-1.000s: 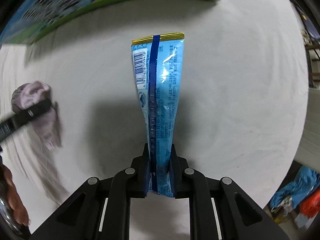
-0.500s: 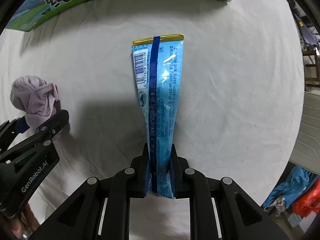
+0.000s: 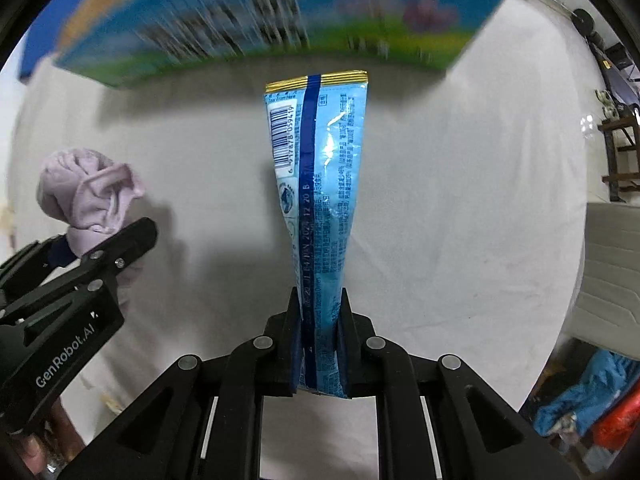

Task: Organize soft objects
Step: 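Carry cloth and ice pop over the box and open both tools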

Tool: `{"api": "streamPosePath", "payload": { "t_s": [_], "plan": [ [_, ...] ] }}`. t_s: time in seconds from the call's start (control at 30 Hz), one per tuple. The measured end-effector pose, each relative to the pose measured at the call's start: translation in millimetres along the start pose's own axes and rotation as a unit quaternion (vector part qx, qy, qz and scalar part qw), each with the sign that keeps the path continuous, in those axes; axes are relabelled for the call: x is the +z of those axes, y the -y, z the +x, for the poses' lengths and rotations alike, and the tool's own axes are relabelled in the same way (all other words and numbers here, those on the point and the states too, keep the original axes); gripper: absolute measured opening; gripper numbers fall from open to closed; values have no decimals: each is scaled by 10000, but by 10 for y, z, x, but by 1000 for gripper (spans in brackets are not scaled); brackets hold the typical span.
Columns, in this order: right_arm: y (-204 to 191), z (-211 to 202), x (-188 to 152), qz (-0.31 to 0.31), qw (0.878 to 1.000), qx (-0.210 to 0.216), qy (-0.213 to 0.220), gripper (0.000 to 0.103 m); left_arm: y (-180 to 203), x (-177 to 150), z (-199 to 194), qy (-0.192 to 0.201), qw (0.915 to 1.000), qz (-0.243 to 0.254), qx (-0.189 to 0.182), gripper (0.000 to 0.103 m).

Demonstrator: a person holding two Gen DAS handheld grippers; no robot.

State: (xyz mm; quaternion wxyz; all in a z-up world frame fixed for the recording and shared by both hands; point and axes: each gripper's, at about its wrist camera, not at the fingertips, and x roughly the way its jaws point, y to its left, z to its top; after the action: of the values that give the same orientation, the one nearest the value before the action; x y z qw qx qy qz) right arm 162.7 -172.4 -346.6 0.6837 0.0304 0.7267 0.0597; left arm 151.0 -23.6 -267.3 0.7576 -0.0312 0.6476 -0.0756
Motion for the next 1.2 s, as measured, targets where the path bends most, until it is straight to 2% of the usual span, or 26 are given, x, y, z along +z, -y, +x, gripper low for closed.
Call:
{"api": "streamPosePath", "payload": {
  "t_s": [0.17, 0.27, 0.37, 0.47, 0.63, 0.8, 1.07, 1.2],
  "plan": [
    [-112, -693, 178, -155, 9975, 391, 564, 15, -10, 362, -663, 573, 9976, -142, -354, 43],
    [-199, -1046, 365, -353, 9943, 518, 863, 14, -56, 628, -901, 802, 9953, -249, -481, 43],
    [-322, -1304, 595, -654, 9905, 490, 1111, 15, -177, 925, -958, 884, 9931, -474, -613, 43],
    [-425, -1413, 913, -1023, 9864, 384, 1226, 15, -338, 1184, -828, 748, 9892, -892, -886, 43],
    [-552, -1298, 1513, -1498, 9823, 225, 1099, 15, -634, 1506, -385, 258, 9751, -1698, -1404, 43],
    [-660, -967, 2016, -1867, 9795, 197, 738, 15, -762, 1659, -70, -32, 9670, -2056, -1507, 43],
    [-685, -385, 2286, -2034, 9787, 153, 239, 15, -873, 1767, 251, -373, 9626, -2249, -1464, 46],
    [-679, -187, 2383, -2048, 9784, 291, 10, 15, -880, 1763, 349, -510, 9613, -2340, -1360, 47]
  ]
}}
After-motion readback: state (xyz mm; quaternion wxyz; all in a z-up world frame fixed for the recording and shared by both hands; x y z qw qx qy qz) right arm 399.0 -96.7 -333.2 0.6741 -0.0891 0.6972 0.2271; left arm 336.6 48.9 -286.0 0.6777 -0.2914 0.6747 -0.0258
